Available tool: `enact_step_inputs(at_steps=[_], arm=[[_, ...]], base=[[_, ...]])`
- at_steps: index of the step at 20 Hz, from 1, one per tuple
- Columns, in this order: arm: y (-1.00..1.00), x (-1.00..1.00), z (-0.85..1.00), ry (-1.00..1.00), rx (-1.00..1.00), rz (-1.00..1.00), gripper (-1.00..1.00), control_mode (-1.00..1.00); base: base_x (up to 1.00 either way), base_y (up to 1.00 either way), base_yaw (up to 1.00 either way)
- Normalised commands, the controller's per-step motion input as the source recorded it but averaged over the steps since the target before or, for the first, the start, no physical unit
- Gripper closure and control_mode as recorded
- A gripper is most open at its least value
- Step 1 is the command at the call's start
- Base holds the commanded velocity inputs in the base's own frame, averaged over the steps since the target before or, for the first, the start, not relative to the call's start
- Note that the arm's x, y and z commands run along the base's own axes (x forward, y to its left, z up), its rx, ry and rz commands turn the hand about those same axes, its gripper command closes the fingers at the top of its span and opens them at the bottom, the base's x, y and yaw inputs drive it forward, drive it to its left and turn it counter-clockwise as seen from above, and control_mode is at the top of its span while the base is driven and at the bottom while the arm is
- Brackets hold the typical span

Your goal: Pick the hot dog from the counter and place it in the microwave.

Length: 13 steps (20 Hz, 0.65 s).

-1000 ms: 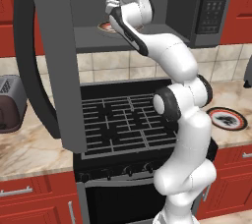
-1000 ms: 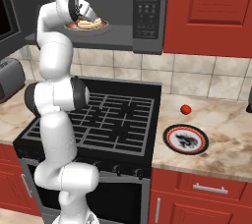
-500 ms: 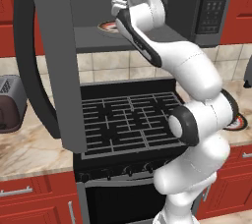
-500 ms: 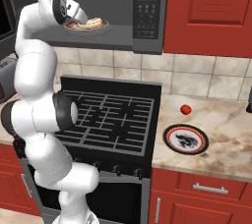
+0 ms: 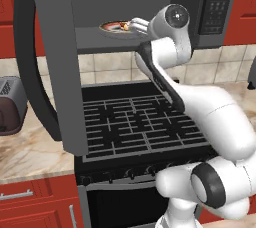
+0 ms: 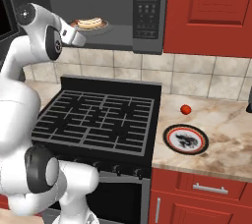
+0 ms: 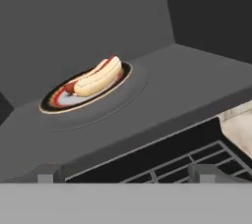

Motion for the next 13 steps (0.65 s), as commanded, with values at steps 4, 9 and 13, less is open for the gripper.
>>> enact_step_inputs(at_steps=[4,9,13], arm=[[-0.09,-1.0,-0.1,0.08,0.0,0.09,-1.0,-1.0],[-0.09,-1.0,0.0,0.3,-0.08,0.19,-1.0,-1.0],[0.0,-1.0,-0.01,0.42,-0.14,0.26,-1.0,-1.0]], base=[[0.0,0.0,0.0],[0.0,0.0,0.0],[0.0,0.0,0.0]])
